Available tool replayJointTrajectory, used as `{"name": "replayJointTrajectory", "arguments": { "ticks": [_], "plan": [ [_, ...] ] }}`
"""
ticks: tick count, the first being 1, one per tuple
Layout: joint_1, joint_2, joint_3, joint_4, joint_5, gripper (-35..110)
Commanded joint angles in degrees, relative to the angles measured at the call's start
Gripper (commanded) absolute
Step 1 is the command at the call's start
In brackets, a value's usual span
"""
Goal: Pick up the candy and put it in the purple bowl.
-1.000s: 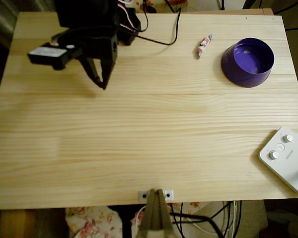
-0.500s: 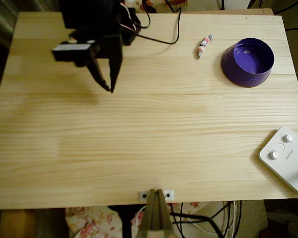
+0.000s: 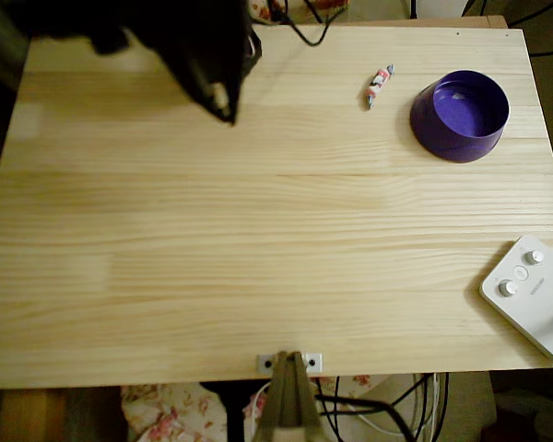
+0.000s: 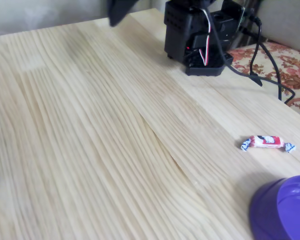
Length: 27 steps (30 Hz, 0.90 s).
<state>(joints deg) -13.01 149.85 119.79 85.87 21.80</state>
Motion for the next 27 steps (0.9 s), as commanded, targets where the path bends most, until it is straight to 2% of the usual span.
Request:
{"name": "replayJointTrajectory", "arguments": {
  "ticks": [1, 6, 10, 14, 19, 27],
  "plan": [
    [-6.68, -2.81, -9.67, 5.8, 7.03, -1],
    [-13.97, -6.59, -11.07, 12.04, 13.45, -1],
    [-14.85, -12.3, -11.25, 15.91, 16.44, -1],
    [-17.93, -12.04, -9.84, 14.15, 16.7, -1],
    [-22.85, -7.38, -8.44, 9.67, 26.37, -1],
    [-28.83, -1.23, -7.03, 14.85, 41.75, -1]
  ]
}}
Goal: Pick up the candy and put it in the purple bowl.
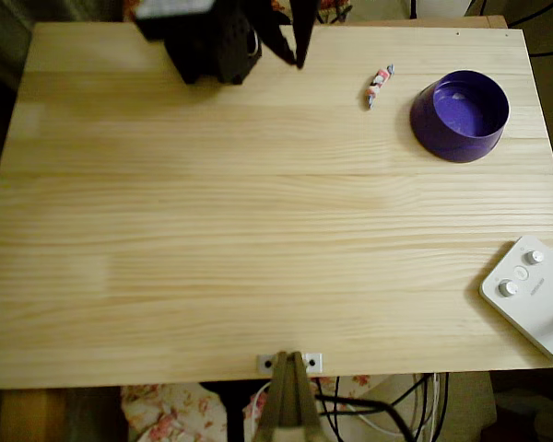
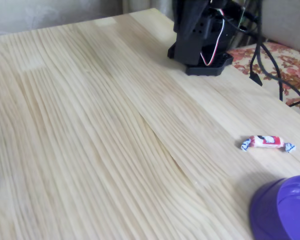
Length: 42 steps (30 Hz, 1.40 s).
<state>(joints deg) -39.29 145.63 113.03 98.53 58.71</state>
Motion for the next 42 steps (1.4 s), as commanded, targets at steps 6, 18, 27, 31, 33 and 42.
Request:
{"name": "replayJointTrajectory", "arguments": {
  "ticks": [6, 18, 27, 31, 33, 42],
  "plan": [
    [-7.73, 3.6, 4.13, -1.49, 11.6, -1],
    [-23.2, -3.78, 7.21, -6.86, 28.3, 1],
    [-33.93, -16.52, 3.87, -14.5, 43.07, 7],
    [-36.21, -24.17, -1.23, -16.87, 45.88, 7],
    [-37.44, -27.77, -3.78, -18.02, 47.9, 7],
    [-40.25, -39.29, -8.96, -23.73, 56.07, 16]
  ]
}}
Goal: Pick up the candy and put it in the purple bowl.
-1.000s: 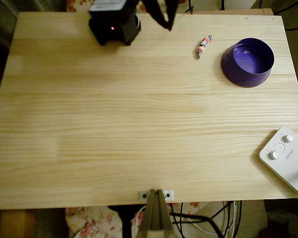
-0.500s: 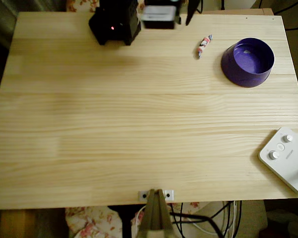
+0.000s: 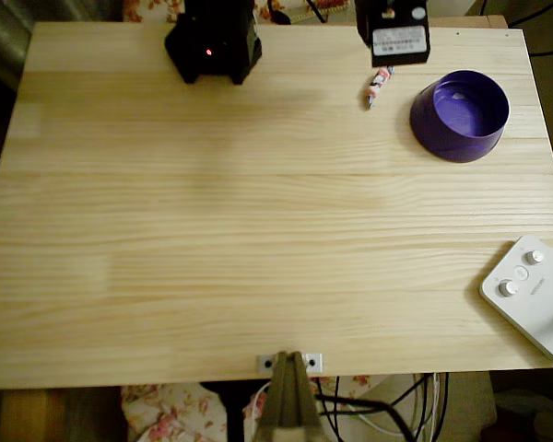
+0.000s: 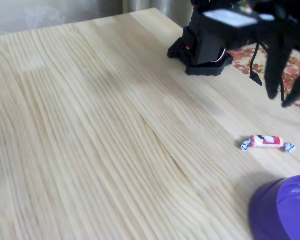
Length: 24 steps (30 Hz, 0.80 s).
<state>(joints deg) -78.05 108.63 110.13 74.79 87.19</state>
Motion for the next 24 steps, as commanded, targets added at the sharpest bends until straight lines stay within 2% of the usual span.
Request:
{"name": "replayJointTrajectory", "arguments": {
  "ticks": [1, 3, 24],
  "plan": [
    [-1.93, -4.13, -7.47, 0.09, 28.83, 20],
    [-2.72, -6.86, -9.49, 0.35, 30.85, 24],
    [-1.58, -12.48, -6.59, -13.89, 35.77, 24]
  ]
}}
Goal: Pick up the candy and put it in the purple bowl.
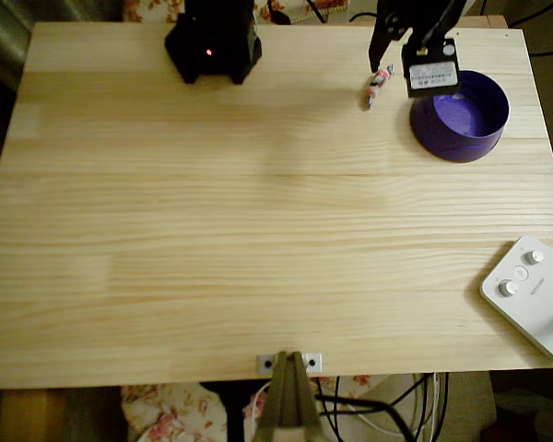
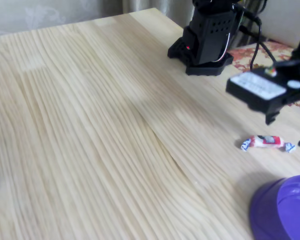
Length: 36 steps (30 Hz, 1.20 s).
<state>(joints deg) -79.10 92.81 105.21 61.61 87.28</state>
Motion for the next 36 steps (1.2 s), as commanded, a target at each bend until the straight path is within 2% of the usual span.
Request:
{"name": "replayJointTrajectory", "arguments": {
  "ticks": [1, 20, 25, 36],
  "plan": [
    [-0.44, 4.13, -0.44, -1.58, 36.39, 24],
    [0.79, 12.83, 15.73, -10.46, 41.31, 23],
    [0.53, 13.18, 15.03, -10.46, 43.86, 23],
    [0.79, 8.44, 7.38, -8.44, 56.6, 23]
  ]
}}
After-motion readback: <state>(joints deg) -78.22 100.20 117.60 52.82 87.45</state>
